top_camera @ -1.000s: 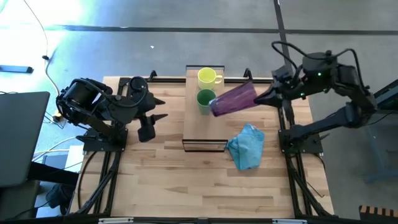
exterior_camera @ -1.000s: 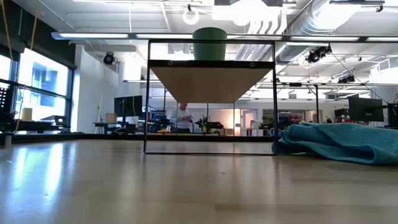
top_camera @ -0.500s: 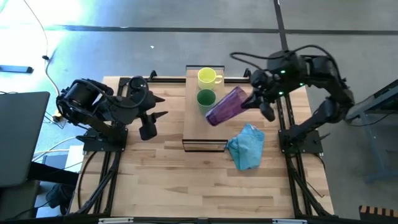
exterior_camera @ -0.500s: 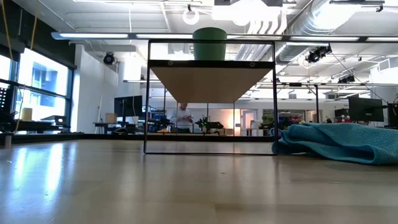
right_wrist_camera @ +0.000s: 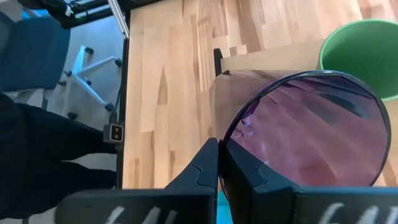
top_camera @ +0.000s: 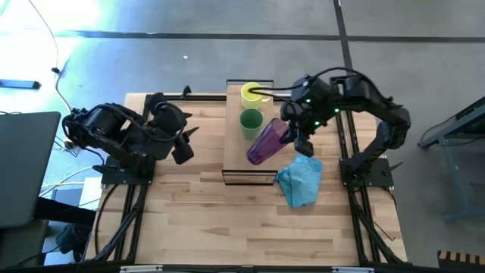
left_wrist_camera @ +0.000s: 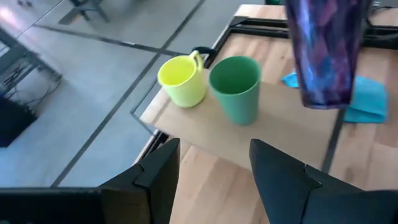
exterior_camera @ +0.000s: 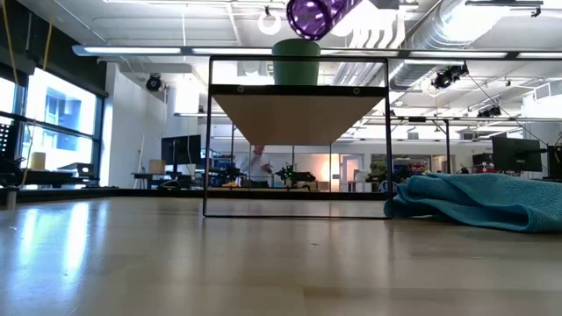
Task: Stack small to large cups/mugs on shelf
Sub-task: Put the purple glass on the shelf
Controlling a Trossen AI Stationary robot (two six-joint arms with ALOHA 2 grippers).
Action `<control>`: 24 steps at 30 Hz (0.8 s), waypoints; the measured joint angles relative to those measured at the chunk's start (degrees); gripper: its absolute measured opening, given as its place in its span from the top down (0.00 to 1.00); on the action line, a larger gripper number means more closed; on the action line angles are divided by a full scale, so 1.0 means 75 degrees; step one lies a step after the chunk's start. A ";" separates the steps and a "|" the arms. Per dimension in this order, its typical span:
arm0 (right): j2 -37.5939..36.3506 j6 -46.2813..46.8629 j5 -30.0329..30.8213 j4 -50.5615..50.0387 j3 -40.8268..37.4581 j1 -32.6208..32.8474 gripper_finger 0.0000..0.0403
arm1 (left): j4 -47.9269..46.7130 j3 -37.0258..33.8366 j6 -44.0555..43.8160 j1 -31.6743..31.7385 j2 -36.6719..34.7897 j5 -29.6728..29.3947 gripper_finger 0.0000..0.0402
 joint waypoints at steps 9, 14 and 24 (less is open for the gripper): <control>0.0589 -0.0139 0.0023 0.0006 0.0000 0.0049 1.00 | 0.0546 -0.1621 -0.0826 -0.0006 -0.0913 -0.0318 0.54; 0.0807 -0.0137 0.0026 -0.0012 0.0000 0.0049 1.00 | 0.0958 -0.2273 -0.0876 -0.0006 -0.1267 -0.0298 0.54; 0.1009 -0.0014 0.0043 0.0010 -0.0003 0.0049 1.00 | 0.1029 -0.2515 -0.0858 -0.0006 -0.1433 -0.0412 0.54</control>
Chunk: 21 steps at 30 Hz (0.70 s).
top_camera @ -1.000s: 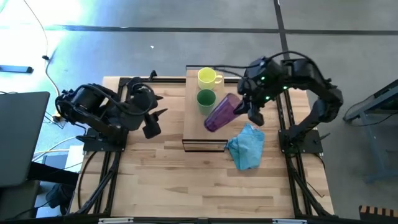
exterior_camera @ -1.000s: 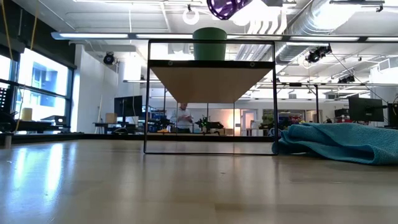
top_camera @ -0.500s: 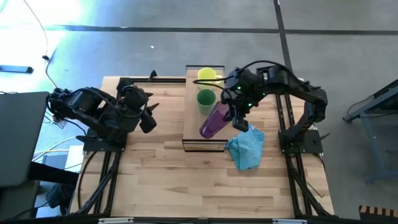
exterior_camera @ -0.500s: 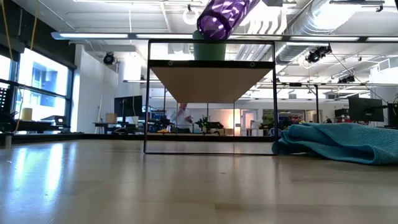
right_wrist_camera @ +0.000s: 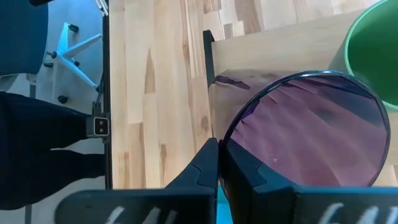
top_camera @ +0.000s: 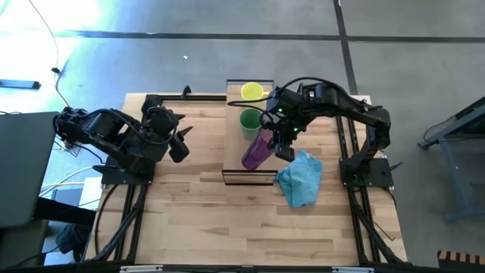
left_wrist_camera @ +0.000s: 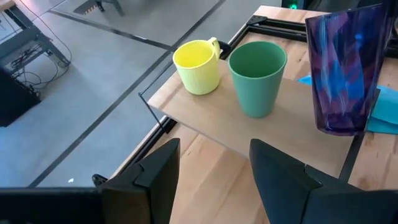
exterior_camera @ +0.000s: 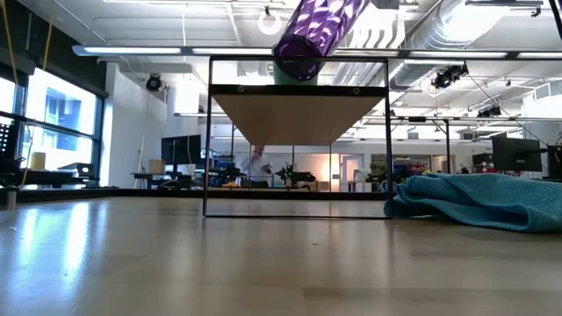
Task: Stack small to large cups/mugs on shelf
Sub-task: Put the purple glass on the shelf
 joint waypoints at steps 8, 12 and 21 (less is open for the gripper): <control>0.0015 -0.0009 0.0312 0.0027 0.0000 -0.0003 1.00 | 0.0000 0.0000 0.0046 0.0000 -0.0017 -0.0061 0.54; 0.0165 -0.0062 0.0374 -0.0059 -0.0006 -0.0003 1.00 | 0.0000 0.0000 0.0046 0.0000 -0.0017 -0.0061 0.54; 0.0303 -0.0119 0.0398 -0.0270 -0.0009 -0.0003 1.00 | -0.0006 0.0000 0.0020 0.0000 -0.0011 -0.0046 0.54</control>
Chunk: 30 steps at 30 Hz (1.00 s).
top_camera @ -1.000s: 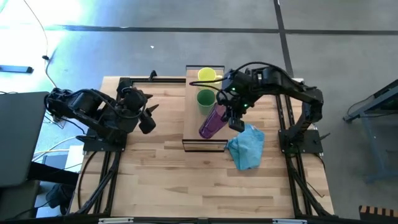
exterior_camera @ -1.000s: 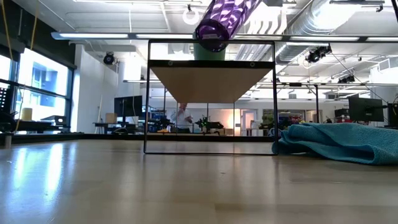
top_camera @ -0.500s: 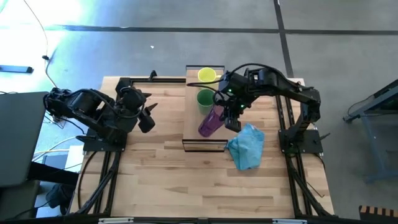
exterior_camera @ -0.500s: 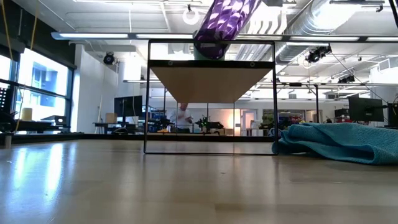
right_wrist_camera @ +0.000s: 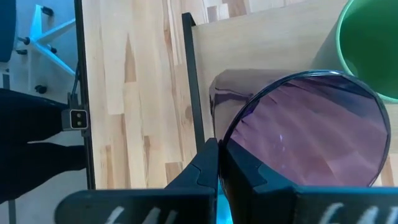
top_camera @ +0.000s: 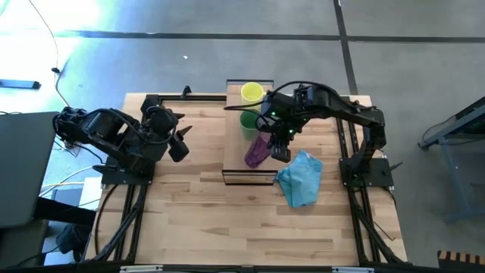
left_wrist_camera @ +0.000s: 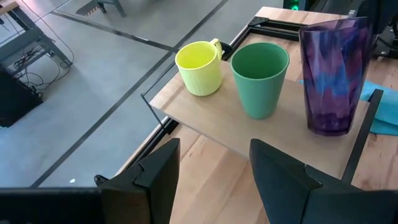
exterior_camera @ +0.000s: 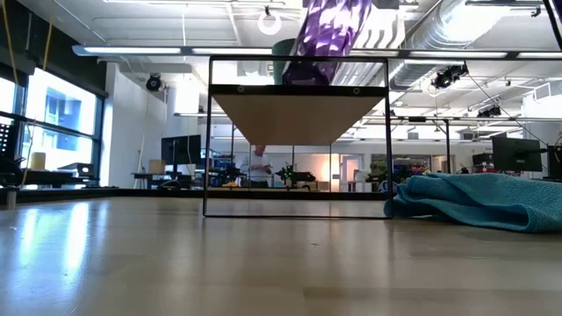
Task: Stack small to large cups/mugs on shelf
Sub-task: Put the purple glass on the shelf
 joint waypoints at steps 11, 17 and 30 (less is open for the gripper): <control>0.0015 0.0020 0.0001 -0.0009 0.0000 0.0002 1.00 | -0.0011 0.0000 -0.0004 0.0000 0.0000 0.0026 0.54; 0.0077 0.0020 -0.0029 0.0036 0.0000 0.0042 1.00 | -0.0011 0.0002 -0.0006 0.0000 0.0000 0.0029 0.54; 0.0131 0.0003 -0.0101 -0.0035 0.0000 0.0114 1.00 | -0.0011 0.0003 -0.0029 0.0000 0.0000 0.0183 0.54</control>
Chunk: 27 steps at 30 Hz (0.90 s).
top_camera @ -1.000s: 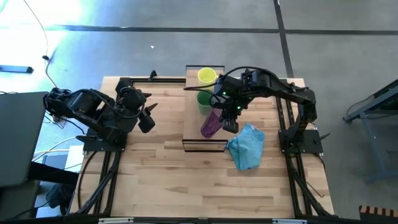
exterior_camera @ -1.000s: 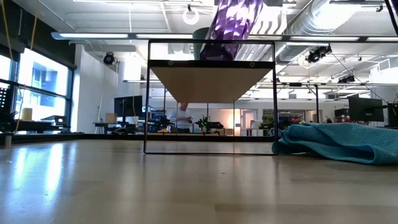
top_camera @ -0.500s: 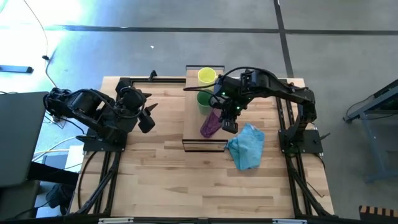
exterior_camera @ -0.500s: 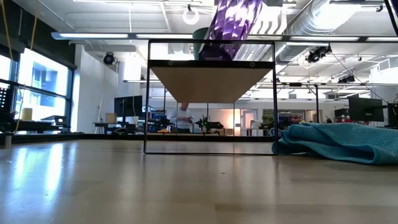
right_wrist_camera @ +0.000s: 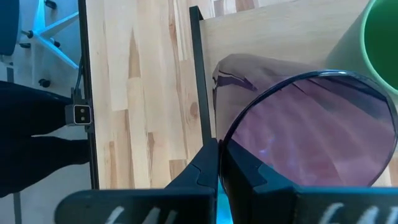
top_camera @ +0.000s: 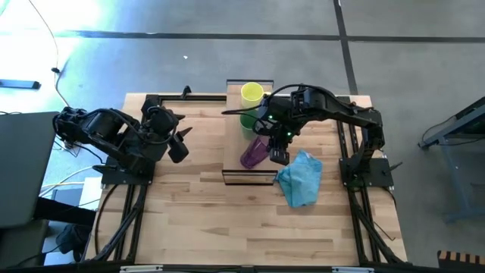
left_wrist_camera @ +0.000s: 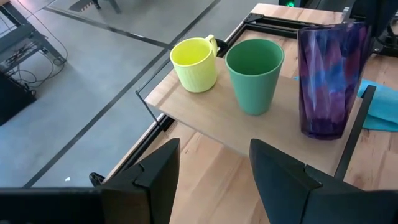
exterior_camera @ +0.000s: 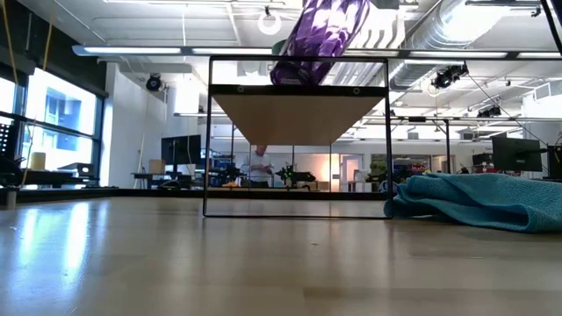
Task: Stack small to large cups/mugs on shelf
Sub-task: Put the purple glass on the shelf
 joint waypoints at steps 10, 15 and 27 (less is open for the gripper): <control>-0.0003 0.0052 0.0000 -0.0009 0.0000 0.0000 1.00 | 0.0000 0.0000 -0.0003 0.0000 0.0000 0.0032 0.54; -0.0006 0.0052 0.0000 -0.0009 0.0000 0.0000 1.00 | 0.0000 0.0000 -0.0003 0.0000 0.0000 0.0032 0.54; -0.0012 0.0052 -0.0079 -0.0006 0.0000 0.0000 1.00 | 0.0000 0.0000 -0.0009 0.0000 0.0003 0.0032 0.54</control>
